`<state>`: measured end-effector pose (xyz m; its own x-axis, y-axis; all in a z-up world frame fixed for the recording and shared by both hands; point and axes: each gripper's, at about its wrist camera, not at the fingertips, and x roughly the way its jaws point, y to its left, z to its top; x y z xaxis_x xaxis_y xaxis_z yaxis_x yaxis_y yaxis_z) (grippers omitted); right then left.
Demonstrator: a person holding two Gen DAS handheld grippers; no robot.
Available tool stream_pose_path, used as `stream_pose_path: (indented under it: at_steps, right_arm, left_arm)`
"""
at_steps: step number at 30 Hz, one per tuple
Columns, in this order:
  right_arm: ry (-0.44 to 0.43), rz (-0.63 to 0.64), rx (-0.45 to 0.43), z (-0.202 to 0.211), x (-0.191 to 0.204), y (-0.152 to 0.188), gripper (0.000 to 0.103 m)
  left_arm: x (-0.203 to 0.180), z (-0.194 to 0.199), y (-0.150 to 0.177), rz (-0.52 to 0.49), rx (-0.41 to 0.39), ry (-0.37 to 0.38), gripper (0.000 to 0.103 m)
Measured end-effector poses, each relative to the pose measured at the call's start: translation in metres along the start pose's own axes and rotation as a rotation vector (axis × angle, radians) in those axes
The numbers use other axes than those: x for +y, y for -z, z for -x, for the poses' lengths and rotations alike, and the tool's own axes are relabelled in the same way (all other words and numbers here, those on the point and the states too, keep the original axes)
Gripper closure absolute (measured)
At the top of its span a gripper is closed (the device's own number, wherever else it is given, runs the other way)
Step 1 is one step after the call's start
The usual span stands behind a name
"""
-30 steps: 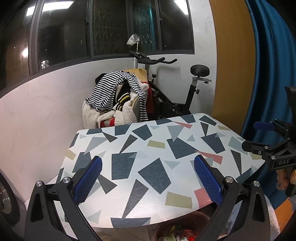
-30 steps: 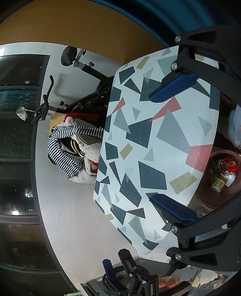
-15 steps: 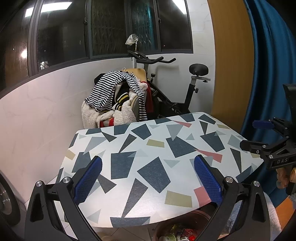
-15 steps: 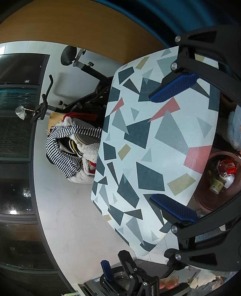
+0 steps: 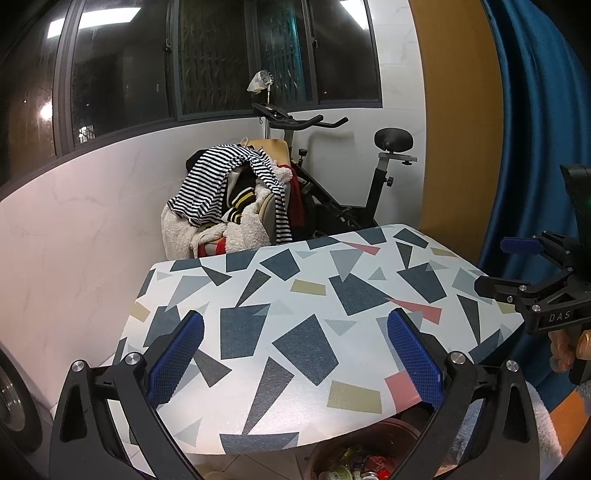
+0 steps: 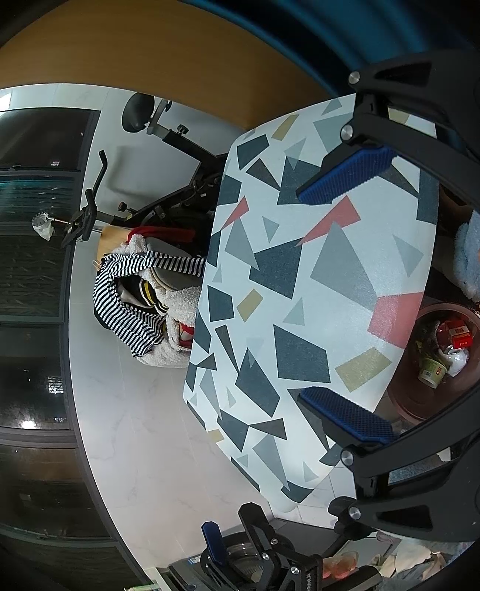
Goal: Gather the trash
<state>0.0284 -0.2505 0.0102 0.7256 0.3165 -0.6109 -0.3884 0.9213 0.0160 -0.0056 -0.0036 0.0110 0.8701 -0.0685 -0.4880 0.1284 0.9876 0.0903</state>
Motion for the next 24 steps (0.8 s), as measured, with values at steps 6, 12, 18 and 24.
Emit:
stream_pose_path:
  at_steps: [6,12,18,24]
  right_arm:
    - [0.0,0.0,0.0,0.0003,0.0001,-0.0003,0.006]
    - [0.001,0.001,0.001,0.0012,-0.0012,-0.0004,0.006]
    - [0.001,0.001,0.001,0.0006,-0.0005,0.0002,0.006]
    - [0.002,0.0,0.003,0.0005,-0.0038,0.0006,0.006]
  left_arm:
    - [0.0,0.0002,0.0002,-0.001,0.0,-0.001,0.006]
    - [-0.0001,0.0005,-0.0004,-0.002,-0.001,-0.001,0.006]
    - [-0.0005,-0.0003,-0.0002,0.003,0.008,0.003,0.006]
    - [-0.0024,-0.0007,-0.0002,-0.006,0.01,-0.007,0.006]
